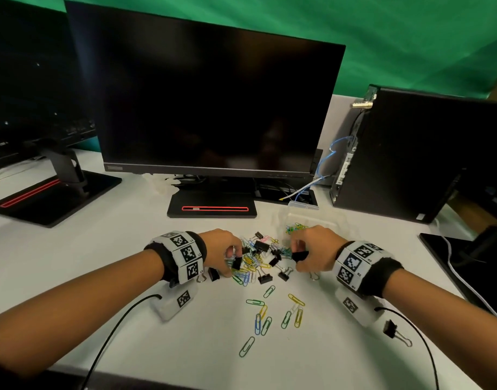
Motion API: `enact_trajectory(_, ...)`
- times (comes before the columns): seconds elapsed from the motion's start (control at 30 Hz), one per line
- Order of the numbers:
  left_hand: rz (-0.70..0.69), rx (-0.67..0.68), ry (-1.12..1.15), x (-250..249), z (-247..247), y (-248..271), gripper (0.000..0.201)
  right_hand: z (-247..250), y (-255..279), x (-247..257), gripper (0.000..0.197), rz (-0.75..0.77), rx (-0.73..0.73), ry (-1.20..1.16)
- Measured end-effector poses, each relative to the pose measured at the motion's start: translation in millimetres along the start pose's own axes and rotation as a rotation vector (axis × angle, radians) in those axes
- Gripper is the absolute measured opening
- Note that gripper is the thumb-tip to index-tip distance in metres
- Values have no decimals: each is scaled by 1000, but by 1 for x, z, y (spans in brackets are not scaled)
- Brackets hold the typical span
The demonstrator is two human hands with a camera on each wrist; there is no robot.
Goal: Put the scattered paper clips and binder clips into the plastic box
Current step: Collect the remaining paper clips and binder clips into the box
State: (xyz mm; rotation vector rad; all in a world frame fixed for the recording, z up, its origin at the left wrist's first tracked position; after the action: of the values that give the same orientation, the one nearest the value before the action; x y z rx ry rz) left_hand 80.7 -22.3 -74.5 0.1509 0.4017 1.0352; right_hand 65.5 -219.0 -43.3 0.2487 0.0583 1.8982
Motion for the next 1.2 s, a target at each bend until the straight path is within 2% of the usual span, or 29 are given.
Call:
enact_trajectory(0.17,7,-7,42,1,1,-4,32,-14,18,-19,20,-46,85,92)
enact_trajectory(0.33,-10,-9,78,1,1,-5,37,-19,20,-28,19,-78,151,112)
enact_trajectory(0.43,-17,-61,145,3,7,-2,38,-17,18,-24,23,-66,155,133)
enact_trajectory(0.6,43,-129,273,12,22,7,25,-7,9,13,24,67,53,80)
enact_trajectory(0.77,150,-220,138,35,30,15,28,-11,-8,60,26,205,21,-13)
enact_trajectory(0.87,227,-210,44,48,28,22,29,-19,-19,80,36,220,22,-18)
enact_trajectory(1.03,319,-164,-73,63,20,29,34,-30,-29,88,70,159,81,30)
enact_trajectory(1.13,258,-213,-34,58,20,30,41,-34,-32,89,77,149,118,47)
enact_trajectory(1.2,170,-238,-5,46,21,30,36,-34,-34,90,75,159,125,38)
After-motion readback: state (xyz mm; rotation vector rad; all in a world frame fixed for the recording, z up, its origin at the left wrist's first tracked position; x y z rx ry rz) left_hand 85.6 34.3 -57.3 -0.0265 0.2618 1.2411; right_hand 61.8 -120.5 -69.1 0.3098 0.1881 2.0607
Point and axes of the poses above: each hand's wrist, its own y-axis away from the middle knuckle, its own z-axis out of the back of the hand, x = y × z, the point moved 5 cm from there along -y, towards the middle knuckle
